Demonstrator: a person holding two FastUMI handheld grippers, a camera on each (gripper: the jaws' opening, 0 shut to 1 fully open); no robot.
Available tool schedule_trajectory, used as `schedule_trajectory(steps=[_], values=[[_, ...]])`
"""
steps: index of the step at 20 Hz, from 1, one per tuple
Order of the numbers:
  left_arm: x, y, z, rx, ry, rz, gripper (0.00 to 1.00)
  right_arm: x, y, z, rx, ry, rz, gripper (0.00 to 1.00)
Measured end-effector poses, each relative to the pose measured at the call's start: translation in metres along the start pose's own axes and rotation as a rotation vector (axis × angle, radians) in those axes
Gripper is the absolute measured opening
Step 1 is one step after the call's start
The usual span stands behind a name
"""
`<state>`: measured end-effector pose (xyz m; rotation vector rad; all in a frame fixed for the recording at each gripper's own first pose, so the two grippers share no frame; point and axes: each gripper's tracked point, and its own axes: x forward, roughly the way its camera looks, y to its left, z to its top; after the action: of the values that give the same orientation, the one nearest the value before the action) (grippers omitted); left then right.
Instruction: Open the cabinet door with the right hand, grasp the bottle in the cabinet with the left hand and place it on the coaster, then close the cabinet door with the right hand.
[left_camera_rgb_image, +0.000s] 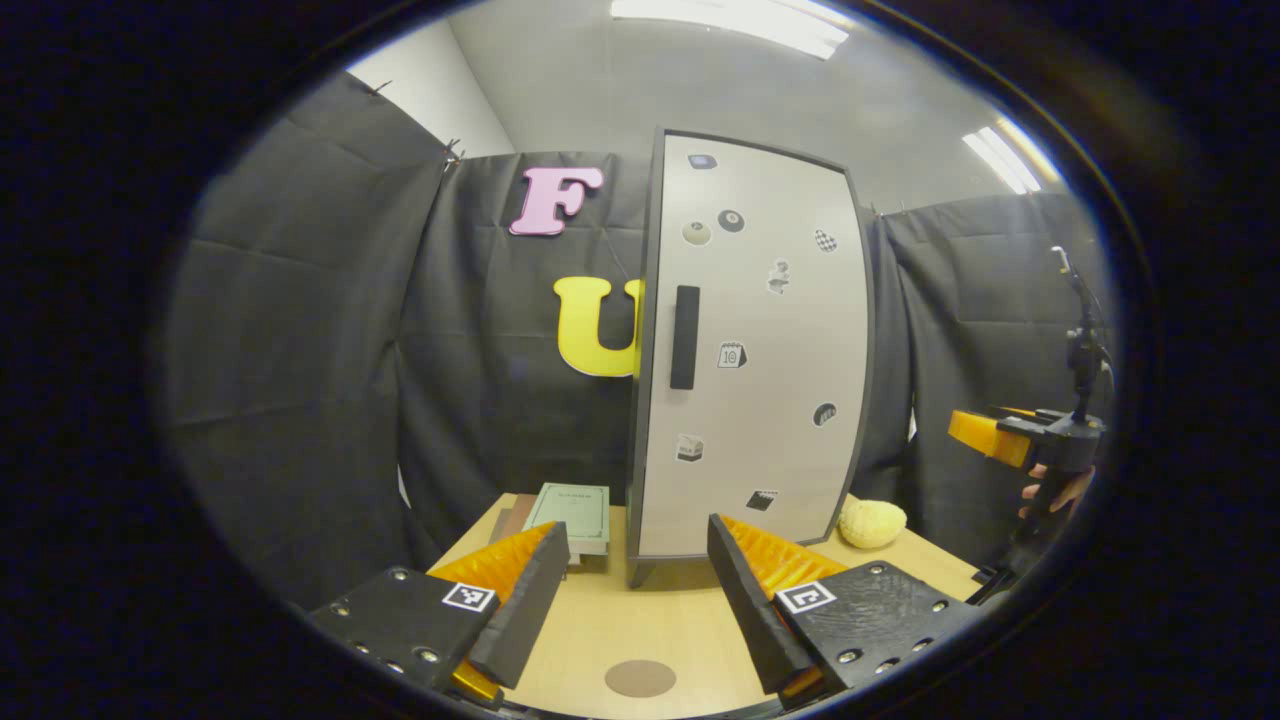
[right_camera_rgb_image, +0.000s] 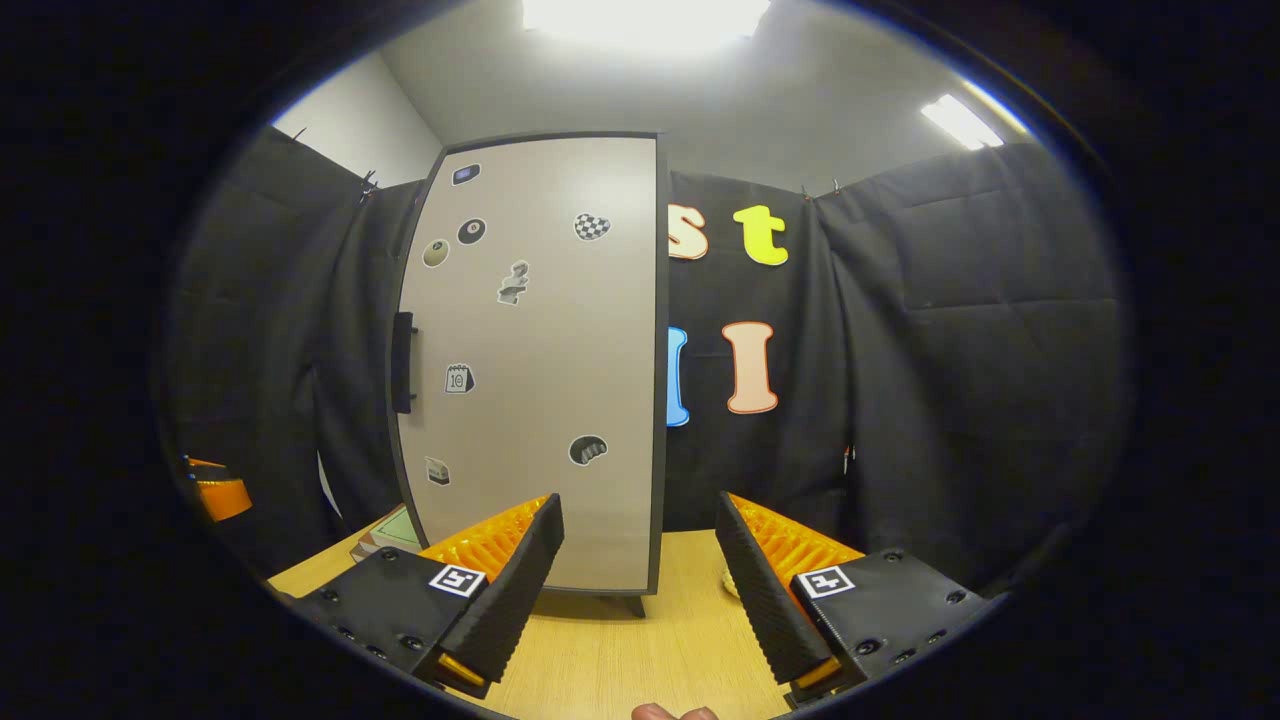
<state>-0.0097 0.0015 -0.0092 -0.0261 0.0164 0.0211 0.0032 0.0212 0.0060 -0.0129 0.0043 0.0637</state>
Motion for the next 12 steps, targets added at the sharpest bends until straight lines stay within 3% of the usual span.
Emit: schedule_trajectory(steps=[12], values=[[-0.015, -0.007, -0.032, 0.01, 0.028, 0.034, 0.86, 0.023, 0.007, 0.019, 0.002, -0.01, 0.012, 0.98]])
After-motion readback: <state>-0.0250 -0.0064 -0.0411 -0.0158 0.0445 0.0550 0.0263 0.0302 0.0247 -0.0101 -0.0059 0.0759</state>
